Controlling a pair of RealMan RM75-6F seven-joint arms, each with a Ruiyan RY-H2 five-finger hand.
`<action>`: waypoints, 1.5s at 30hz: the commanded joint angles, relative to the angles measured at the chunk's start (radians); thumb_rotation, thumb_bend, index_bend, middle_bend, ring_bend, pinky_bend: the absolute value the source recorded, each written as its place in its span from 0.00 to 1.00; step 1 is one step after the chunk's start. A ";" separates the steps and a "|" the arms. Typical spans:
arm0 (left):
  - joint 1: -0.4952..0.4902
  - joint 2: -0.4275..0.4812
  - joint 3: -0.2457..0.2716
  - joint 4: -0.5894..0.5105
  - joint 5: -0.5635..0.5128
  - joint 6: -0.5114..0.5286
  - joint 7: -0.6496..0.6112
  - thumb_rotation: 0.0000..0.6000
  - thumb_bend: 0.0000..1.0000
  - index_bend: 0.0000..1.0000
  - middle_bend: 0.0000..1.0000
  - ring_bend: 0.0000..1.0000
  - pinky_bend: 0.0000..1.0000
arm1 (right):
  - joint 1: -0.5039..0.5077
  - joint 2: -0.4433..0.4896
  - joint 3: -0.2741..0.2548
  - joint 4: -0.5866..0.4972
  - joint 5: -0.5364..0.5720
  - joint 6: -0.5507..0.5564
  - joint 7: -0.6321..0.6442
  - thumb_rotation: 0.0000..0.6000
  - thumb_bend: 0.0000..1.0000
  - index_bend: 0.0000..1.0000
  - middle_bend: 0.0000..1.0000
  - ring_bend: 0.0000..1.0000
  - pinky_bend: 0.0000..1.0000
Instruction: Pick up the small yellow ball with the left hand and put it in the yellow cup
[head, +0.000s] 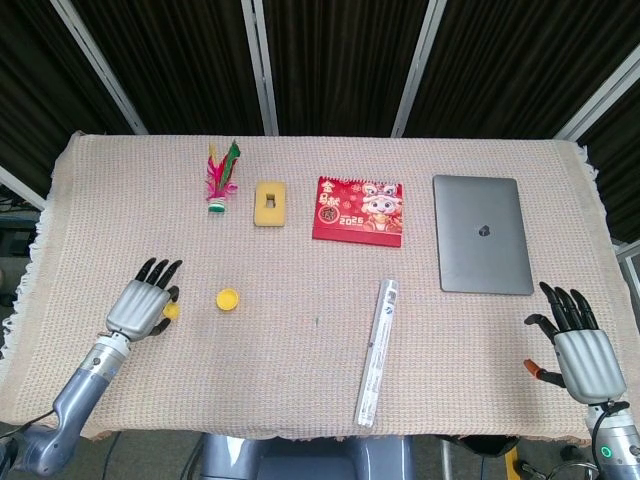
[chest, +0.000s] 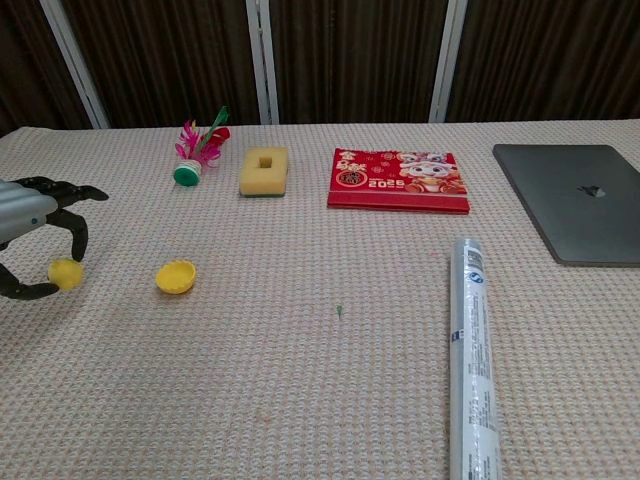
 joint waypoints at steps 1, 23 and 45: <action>-0.022 -0.051 -0.026 0.059 -0.022 0.003 0.008 1.00 0.33 0.50 0.00 0.00 0.01 | 0.000 0.000 0.000 0.000 0.001 -0.001 0.001 1.00 0.00 0.38 0.00 0.00 0.00; -0.077 -0.136 -0.039 0.110 -0.005 0.017 0.026 1.00 0.33 0.50 0.00 0.00 0.01 | 0.000 0.001 0.001 -0.002 0.006 -0.004 0.002 1.00 0.00 0.38 0.00 0.00 0.00; -0.141 -0.221 -0.047 0.123 -0.026 -0.012 0.065 1.00 0.33 0.50 0.00 0.00 0.01 | 0.001 0.002 0.001 -0.003 0.007 -0.006 0.008 1.00 0.00 0.38 0.00 0.00 0.00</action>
